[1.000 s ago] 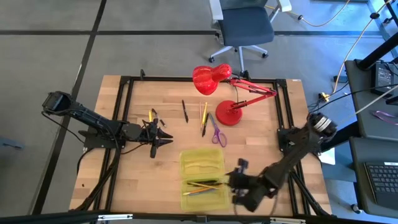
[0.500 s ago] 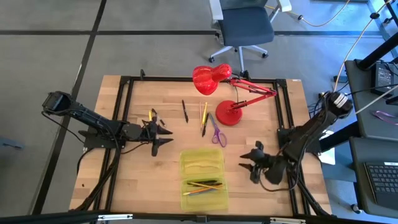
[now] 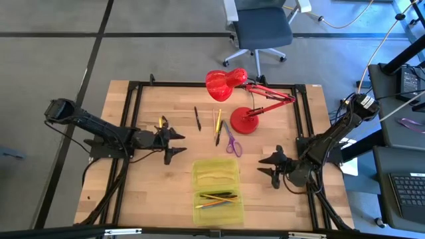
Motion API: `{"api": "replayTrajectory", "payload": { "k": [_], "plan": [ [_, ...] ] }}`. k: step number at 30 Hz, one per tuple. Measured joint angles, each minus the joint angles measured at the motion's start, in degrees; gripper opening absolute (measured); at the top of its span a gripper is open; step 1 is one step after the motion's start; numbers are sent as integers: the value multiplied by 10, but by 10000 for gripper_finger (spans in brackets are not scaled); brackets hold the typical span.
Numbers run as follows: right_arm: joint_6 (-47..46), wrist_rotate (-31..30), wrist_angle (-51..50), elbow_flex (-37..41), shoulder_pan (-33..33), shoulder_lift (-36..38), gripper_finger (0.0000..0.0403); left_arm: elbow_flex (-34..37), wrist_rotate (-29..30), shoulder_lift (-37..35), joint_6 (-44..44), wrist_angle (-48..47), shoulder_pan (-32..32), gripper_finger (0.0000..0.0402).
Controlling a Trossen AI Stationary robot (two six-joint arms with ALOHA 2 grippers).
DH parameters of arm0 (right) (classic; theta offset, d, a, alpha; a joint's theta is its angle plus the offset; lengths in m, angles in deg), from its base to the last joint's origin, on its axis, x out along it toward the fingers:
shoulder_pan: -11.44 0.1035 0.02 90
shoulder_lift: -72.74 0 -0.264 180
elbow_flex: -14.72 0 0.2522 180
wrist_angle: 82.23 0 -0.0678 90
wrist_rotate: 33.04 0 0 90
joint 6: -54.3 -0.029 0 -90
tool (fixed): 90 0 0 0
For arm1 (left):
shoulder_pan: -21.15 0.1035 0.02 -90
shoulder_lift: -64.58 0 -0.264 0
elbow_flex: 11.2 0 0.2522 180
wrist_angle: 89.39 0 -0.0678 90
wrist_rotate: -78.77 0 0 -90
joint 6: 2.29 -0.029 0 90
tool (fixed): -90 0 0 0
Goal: Pick & place school supplies into a supply box
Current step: Put the black pen into the yellow supply box
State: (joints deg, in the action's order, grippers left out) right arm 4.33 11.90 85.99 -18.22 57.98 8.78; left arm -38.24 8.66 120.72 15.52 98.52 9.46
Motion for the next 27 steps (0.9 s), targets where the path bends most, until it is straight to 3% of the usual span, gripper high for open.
{"api": "replayTrajectory", "payload": {
  "k": [5,9,14,22,27],
  "plan": [
    [10,0,0,0,-16,0,172,-99,-7,6,-39,-231,47,254],
    [11,17,-2,0,-33,0,172,-150,-40,14,-92,-319,75,253],
    [12,36,-4,0,-47,0,172,-165,-70,48,-122,-362,106,253],
    [11,44,-4,0,-51,0,172,-165,-33,136,-216,-396,158,253],
    [10,44,-4,0,-51,0,172,-168,-50,157,-227,-429,203,253]
  ]
}}
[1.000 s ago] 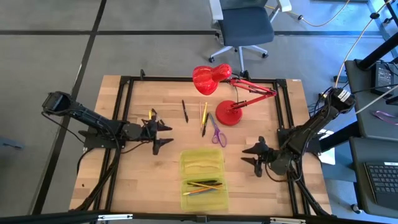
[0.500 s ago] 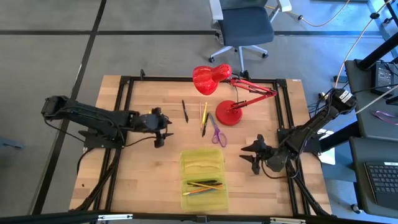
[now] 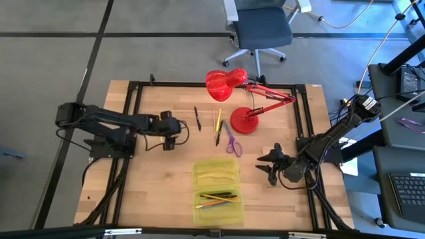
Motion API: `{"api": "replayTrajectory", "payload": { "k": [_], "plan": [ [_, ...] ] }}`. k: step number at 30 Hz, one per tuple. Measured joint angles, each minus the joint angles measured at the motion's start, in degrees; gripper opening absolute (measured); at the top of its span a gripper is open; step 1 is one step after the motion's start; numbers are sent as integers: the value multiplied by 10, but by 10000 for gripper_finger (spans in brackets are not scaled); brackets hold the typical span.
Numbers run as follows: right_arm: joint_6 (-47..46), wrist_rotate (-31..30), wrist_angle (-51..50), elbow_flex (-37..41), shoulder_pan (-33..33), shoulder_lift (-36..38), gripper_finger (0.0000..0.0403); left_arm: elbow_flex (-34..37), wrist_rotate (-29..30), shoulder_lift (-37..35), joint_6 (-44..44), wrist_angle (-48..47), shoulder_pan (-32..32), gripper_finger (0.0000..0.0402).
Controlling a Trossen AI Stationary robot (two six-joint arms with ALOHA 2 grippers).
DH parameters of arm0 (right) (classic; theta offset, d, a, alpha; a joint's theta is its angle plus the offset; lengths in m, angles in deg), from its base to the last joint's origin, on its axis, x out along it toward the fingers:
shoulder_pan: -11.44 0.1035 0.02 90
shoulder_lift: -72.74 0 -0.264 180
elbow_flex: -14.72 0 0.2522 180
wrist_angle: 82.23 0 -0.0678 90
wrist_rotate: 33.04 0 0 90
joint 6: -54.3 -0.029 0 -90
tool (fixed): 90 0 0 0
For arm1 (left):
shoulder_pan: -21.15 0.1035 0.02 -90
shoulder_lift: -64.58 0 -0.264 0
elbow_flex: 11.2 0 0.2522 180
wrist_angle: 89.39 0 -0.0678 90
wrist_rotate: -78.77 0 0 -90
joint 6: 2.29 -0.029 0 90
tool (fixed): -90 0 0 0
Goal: Pick & place school supplies into a supply box
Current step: Put the black pen into the yellow supply box
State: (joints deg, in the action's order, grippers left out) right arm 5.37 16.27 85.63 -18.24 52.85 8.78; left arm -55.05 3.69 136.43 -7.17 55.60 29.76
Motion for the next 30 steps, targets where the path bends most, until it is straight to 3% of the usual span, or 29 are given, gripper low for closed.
{"api": "replayTrajectory", "payload": {
  "k": [6,14,23,27,30],
  "plan": [
    [2,0,-2,0,0,0,172,-25,-5,8,-16,-90,47,253],
    [15,0,-3,0,0,0,172,-28,-45,19,-98,-88,88,253],
    [17,0,-3,0,0,0,172,-34,-53,102,-158,-56,109,253],
    [16,0,-3,0,0,0,172,-35,-72,106,-138,-59,117,243],
    [17,1,-3,0,0,0,172,-33,-93,105,-116,-69,118,215]
  ]
}}
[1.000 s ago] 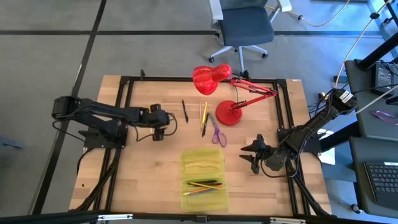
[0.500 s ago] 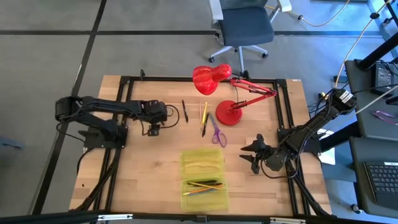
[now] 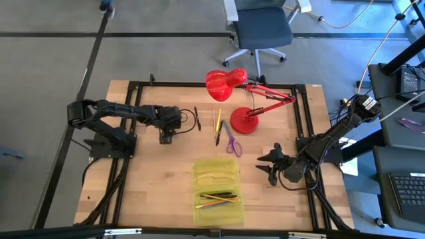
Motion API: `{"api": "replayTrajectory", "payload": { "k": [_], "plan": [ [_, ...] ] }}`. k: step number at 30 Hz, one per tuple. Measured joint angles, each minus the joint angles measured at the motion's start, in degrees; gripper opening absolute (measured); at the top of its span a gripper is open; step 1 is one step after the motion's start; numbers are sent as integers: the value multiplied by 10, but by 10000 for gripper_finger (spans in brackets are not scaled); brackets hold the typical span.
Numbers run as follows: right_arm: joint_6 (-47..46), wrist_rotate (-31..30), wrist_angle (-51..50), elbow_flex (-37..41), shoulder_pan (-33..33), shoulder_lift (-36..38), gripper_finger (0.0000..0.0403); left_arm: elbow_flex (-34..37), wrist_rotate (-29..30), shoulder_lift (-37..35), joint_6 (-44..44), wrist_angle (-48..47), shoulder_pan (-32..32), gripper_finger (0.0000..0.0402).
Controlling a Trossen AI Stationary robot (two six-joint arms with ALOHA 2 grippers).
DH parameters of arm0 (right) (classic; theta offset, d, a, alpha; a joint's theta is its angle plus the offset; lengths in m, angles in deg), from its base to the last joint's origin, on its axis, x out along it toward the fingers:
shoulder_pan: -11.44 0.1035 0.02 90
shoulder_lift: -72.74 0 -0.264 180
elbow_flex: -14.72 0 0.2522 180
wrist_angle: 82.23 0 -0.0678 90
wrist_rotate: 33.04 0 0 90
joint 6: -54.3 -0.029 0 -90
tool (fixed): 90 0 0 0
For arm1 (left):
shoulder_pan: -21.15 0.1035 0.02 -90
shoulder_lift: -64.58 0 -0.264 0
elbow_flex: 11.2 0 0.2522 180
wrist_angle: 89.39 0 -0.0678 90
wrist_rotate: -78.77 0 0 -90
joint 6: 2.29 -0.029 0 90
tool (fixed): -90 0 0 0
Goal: Pick & place school supplies into a supply box
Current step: Put the black pen into the yellow supply box
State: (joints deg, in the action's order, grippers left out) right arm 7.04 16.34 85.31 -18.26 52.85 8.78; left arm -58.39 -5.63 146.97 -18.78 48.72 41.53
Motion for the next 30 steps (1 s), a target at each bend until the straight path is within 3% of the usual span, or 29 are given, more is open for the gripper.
{"api": "replayTrajectory", "payload": {
  "k": [14,24,30],
  "plan": [
    [0,2,0,0,0,0,172,-1,-51,0,48,-10,-4,21],
    [-1,3,1,0,0,0,172,-86,-64,-3,71,-65,-17,22],
    [-2,2,2,0,0,0,172,-158,-139,-4,180,-70,-56,21]
  ]
}}
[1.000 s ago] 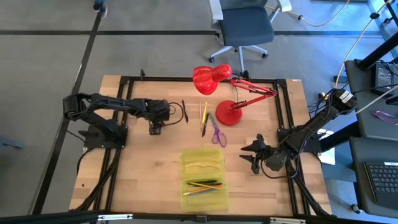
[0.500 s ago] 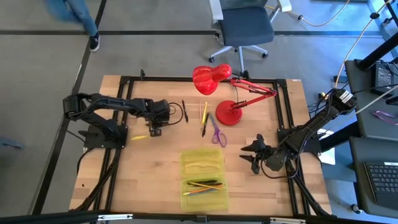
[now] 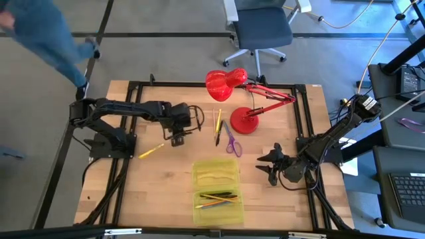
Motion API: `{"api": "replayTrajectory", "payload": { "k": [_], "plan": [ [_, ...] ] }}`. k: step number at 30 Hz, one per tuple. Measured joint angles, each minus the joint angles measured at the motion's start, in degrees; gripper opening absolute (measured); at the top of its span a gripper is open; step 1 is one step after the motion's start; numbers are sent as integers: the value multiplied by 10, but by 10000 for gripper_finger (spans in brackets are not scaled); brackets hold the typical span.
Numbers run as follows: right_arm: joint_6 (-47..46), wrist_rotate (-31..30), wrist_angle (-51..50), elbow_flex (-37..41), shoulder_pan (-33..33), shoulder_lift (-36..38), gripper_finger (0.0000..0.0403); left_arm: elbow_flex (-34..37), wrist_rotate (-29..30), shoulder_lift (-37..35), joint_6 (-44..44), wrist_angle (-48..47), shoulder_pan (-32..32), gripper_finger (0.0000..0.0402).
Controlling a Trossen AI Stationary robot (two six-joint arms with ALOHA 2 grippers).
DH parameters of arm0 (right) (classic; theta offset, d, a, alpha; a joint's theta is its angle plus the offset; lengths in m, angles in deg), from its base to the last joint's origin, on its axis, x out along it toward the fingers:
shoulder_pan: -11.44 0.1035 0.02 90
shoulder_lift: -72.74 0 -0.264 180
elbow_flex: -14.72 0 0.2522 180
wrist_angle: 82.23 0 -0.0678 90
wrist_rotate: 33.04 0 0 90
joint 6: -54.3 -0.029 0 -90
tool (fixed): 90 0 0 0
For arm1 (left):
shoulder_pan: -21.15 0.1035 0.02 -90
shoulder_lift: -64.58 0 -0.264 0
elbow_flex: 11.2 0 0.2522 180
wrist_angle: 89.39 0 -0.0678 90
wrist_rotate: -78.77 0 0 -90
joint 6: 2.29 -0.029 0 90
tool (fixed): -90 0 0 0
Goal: Pick & place school supplies into a supply box
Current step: Put the black pen into the yellow supply box
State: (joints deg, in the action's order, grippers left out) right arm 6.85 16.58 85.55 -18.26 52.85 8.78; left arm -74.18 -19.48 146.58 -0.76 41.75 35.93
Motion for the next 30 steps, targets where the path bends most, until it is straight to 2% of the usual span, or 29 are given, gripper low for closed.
{"api": "replayTrajectory", "payload": {
  "k": [4,7,10,15,19,30],
  "plan": [
    [0,-2,7,0,0,0,172,-47,-10,0,71,11,-82,21],
    [0,-5,7,0,0,0,172,-74,31,6,114,35,-162,21],
    [-11,-12,8,0,0,0,172,-93,69,22,177,108,-232,21],
    [-16,-14,6,0,0,0,172,-139,128,90,247,179,-319,21],
    [-18,-14,4,0,0,0,172,-199,145,166,278,166,-362,21],
    [-18,67,3,0,0,-1,172,-413,83,369,281,128,-410,22]
  ]
}}
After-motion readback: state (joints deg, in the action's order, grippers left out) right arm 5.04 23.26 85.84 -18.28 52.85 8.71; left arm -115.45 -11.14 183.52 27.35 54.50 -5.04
